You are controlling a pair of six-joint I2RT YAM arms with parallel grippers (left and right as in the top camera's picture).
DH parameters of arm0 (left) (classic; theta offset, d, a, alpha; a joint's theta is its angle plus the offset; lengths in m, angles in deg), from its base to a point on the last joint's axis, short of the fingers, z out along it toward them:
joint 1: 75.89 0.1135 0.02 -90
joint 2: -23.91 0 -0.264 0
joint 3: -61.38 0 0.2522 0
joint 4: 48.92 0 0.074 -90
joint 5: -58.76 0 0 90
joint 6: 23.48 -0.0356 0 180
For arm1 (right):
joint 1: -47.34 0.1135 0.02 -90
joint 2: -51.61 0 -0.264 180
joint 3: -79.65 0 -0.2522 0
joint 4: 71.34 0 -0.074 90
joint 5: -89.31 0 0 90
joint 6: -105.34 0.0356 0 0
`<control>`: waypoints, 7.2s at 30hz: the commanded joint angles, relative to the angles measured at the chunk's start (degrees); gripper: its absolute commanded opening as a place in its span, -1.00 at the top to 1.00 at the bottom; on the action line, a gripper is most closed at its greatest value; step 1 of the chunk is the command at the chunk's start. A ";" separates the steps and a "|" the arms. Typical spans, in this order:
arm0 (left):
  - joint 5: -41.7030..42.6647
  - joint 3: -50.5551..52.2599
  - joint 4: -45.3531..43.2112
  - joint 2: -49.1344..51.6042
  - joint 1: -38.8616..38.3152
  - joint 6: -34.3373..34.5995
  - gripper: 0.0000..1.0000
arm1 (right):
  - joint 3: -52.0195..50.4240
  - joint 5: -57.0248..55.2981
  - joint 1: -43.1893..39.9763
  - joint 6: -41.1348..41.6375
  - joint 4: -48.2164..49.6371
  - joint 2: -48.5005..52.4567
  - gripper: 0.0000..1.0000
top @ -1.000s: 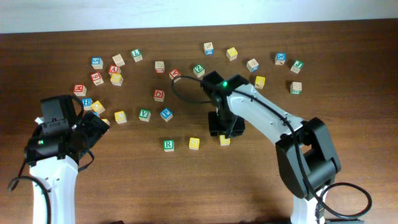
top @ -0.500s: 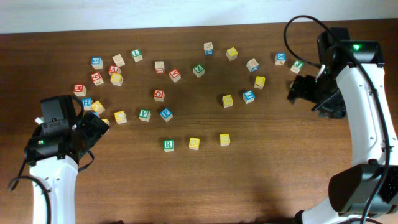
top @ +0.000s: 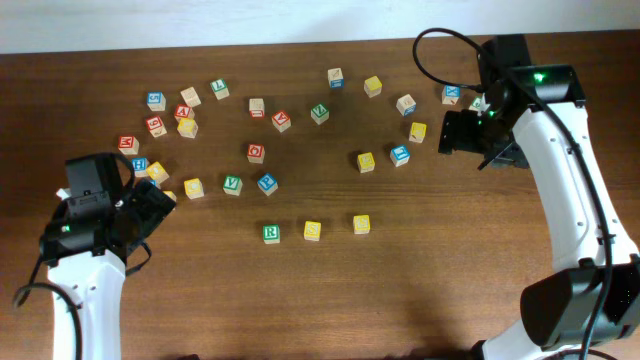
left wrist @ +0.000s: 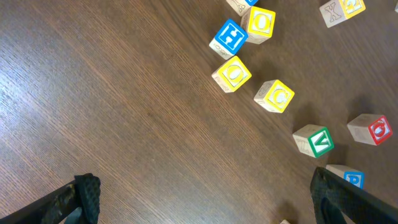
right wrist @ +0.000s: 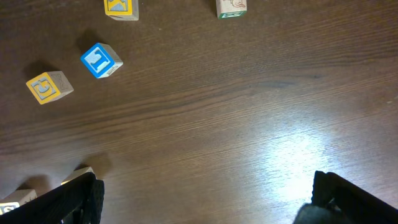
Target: Spell out RSS
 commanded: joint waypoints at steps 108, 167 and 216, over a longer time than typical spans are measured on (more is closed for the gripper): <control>0.57 -4.72 -27.30 37.97 -57.61 8.76 0.41 | 0.28 -1.27 -0.11 -0.35 0.00 0.31 -0.97; 3.21 2.80 -16.04 29.99 -38.16 -11.21 0.43 | 0.28 -1.27 -0.11 -0.35 0.00 0.31 -0.96; 1.46 -2.75 -24.85 35.26 -50.56 -0.17 0.16 | 0.28 -1.27 -0.11 -0.37 0.00 0.31 -0.97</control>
